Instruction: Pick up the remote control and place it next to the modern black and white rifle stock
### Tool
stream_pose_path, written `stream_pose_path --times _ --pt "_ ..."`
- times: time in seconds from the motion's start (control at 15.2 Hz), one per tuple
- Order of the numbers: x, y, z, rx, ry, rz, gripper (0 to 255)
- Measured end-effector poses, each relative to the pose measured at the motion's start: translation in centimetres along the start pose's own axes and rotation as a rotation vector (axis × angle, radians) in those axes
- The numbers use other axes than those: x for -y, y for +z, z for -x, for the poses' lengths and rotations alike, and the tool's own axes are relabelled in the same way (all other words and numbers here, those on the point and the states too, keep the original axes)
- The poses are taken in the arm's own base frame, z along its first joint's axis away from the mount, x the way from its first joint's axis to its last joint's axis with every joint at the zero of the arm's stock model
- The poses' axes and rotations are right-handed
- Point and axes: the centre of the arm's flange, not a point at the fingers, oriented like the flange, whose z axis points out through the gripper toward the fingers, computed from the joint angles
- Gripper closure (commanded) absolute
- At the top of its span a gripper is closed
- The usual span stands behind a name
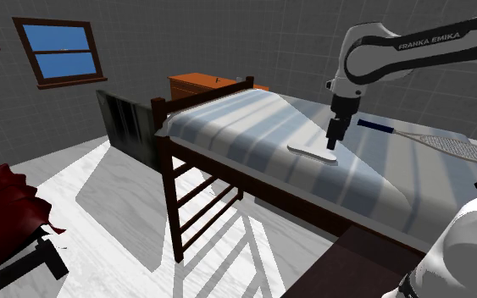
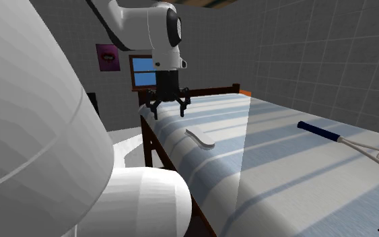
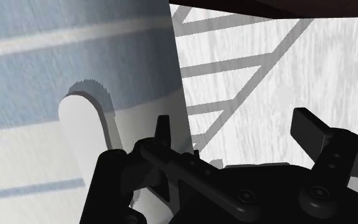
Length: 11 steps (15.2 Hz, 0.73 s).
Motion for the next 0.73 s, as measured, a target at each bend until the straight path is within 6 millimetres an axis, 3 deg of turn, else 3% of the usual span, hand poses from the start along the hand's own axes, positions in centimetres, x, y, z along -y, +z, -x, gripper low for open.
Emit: stream_pose_path --times 0.26,0.73 --pt "-4.5 2.4 -2.7 -0.015 -0.016 -0.004 0" --pt "-10.7 6.7 -7.4 -0.043 -0.044 -0.013 0"
